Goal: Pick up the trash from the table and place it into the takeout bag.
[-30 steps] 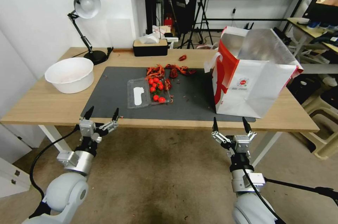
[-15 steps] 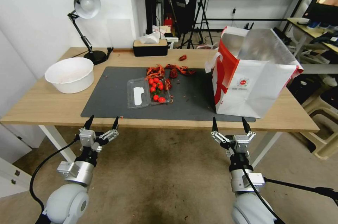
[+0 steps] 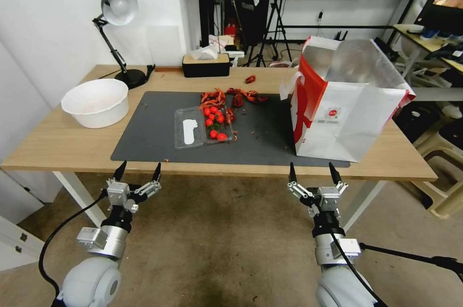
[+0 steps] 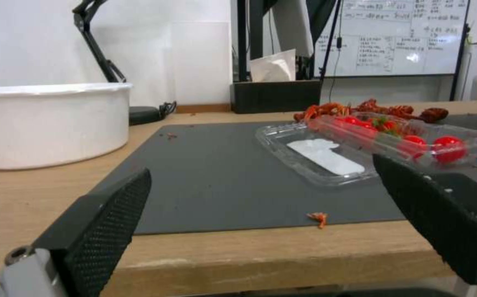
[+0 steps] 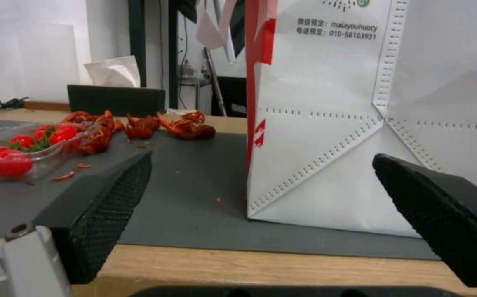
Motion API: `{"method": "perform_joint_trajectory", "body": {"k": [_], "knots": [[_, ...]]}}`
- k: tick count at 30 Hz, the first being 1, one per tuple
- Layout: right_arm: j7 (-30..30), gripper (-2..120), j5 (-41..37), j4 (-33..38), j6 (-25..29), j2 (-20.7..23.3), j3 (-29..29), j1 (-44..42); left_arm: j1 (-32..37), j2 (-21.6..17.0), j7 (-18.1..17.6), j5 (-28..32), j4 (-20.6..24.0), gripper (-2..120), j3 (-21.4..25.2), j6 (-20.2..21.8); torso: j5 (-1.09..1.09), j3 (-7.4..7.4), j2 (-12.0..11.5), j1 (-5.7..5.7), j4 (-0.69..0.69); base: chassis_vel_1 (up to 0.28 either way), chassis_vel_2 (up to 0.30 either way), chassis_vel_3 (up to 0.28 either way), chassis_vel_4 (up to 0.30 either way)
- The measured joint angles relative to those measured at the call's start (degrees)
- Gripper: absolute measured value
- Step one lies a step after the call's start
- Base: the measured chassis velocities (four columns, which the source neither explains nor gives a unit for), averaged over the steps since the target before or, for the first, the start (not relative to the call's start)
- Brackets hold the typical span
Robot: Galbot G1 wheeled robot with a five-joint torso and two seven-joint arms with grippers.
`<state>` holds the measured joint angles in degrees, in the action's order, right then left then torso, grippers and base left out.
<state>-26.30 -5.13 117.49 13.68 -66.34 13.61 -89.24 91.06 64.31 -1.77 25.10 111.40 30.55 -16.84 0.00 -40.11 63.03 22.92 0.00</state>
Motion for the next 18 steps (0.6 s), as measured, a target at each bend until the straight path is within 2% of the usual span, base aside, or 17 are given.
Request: {"method": "perform_joint_trajectory", "body": {"k": [18], "knots": [[0.01, 100, 0.05, -0.01, 0.02, -0.02, 0.00, -0.02, -0.04, -0.02, 0.03, 0.00, -0.04, 100, -0.01, 0.00, 0.00, 0.00, 0.00, 0.00, 0.00, 0.000, 0.000, 0.000, 0.000]]}}
